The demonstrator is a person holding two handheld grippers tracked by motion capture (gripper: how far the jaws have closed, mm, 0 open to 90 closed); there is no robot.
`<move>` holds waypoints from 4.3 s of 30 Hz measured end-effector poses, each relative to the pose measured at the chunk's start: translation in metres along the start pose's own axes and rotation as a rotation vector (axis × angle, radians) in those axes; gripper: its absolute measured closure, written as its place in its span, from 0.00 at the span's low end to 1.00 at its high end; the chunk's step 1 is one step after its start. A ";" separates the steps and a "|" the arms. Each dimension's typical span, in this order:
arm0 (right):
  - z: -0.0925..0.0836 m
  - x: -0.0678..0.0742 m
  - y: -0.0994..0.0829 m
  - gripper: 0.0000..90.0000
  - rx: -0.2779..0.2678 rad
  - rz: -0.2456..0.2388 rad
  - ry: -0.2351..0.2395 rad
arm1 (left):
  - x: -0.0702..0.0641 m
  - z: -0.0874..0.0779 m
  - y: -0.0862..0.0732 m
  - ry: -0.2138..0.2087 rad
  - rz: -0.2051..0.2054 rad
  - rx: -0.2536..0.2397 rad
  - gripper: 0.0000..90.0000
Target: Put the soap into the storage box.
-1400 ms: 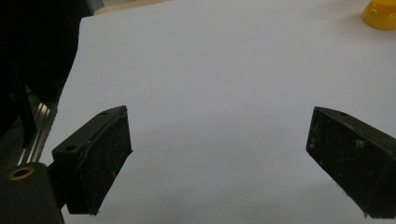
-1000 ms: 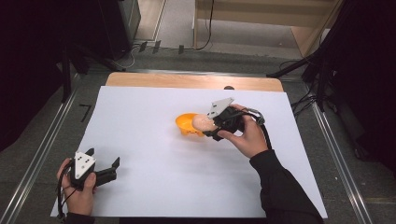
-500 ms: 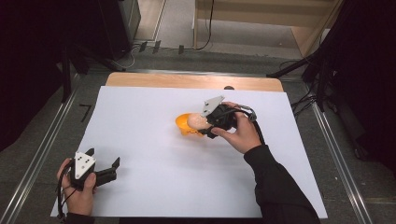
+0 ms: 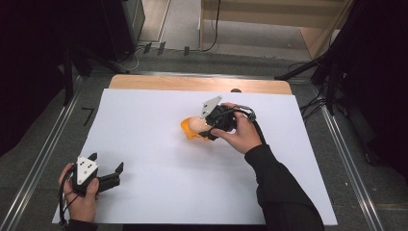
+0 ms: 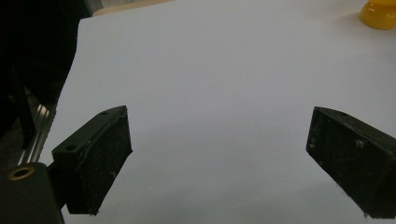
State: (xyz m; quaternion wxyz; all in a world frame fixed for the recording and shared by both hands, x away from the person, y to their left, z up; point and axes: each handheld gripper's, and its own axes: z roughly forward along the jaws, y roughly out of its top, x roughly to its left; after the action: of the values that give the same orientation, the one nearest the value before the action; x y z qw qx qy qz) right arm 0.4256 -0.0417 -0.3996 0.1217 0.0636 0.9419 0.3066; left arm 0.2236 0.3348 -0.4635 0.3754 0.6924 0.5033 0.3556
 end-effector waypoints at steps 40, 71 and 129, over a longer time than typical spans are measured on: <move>-0.027 -0.006 -0.045 0.26 -0.054 0.173 -0.042 | 0.000 0.000 0.000 0.003 0.004 0.003 0.08; -0.055 0.014 -0.123 0.05 -0.097 0.397 -0.149 | -0.001 0.000 0.000 0.005 0.009 0.006 0.08; -0.104 0.095 -0.238 0.08 -0.172 0.541 -0.269 | -0.001 0.000 0.000 0.006 0.007 0.004 0.08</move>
State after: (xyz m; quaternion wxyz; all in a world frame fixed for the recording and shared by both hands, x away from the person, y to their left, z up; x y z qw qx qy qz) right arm 0.2953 -0.2727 -0.4774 0.1641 0.3411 0.8369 0.3953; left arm 0.2237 0.3341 -0.4635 0.3712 0.6938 0.5026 0.3582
